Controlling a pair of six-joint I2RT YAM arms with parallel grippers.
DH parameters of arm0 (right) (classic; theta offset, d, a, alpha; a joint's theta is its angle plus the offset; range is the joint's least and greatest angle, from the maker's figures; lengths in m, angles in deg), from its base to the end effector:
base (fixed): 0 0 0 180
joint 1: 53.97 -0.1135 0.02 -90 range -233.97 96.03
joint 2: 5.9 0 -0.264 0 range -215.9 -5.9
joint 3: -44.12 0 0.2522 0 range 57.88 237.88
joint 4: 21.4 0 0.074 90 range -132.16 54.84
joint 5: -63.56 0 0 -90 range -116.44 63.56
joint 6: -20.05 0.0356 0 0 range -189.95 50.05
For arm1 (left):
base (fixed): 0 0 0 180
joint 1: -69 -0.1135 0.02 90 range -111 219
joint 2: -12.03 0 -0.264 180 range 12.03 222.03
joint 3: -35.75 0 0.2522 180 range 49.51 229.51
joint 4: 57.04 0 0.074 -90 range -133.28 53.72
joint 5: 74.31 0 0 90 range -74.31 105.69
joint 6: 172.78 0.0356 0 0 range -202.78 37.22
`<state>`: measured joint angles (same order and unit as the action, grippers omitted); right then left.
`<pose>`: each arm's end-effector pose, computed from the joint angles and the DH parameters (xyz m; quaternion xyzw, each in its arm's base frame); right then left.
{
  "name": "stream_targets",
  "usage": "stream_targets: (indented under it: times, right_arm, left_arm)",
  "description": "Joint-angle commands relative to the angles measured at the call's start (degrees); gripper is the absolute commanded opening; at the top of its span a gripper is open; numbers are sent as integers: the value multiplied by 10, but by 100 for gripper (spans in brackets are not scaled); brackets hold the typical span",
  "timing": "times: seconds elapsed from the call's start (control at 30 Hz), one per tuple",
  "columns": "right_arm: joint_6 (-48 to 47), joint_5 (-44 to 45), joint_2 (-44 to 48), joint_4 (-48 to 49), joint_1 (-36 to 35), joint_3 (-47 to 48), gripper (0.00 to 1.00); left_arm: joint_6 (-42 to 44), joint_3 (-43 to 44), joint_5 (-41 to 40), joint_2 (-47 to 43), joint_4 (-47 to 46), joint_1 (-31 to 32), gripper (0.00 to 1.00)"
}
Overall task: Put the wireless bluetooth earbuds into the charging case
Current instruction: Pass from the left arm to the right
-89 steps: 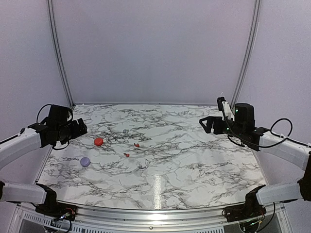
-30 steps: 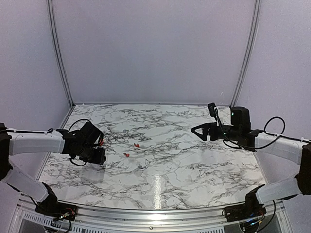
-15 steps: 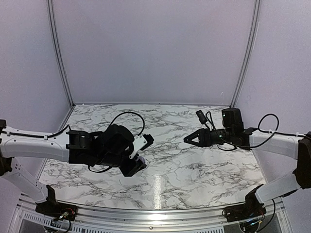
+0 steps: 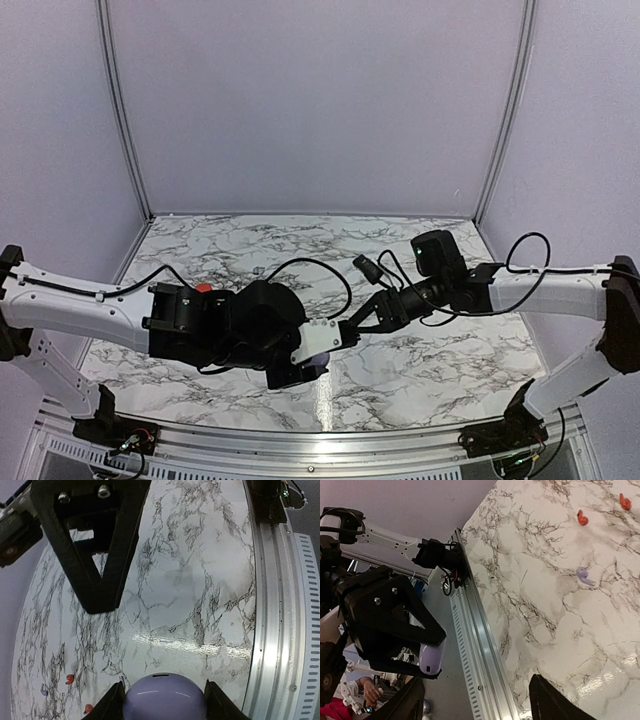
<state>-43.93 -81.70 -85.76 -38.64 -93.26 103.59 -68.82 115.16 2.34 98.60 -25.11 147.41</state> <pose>0.2017 0.2029 0.2279 -0.2951 0.7661 0.5613 0.1046 0.0761 -0.3302 0.2771 0.6125 0.6569 -0.1388 0.4171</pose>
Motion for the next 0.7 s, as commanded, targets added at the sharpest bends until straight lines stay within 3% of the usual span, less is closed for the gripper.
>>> stream_targets:
  times: [0.0, 0.67]
  right_arm:
    - [17, -18, -21, -3, -45, 48, 71]
    - [55, -29, -69, 45, -114, 57, 53]
  left_arm:
    - [51, 20, 1, 10, -9, 9, 41]
    - [89, 26, -28, 29, -7, 23, 40]
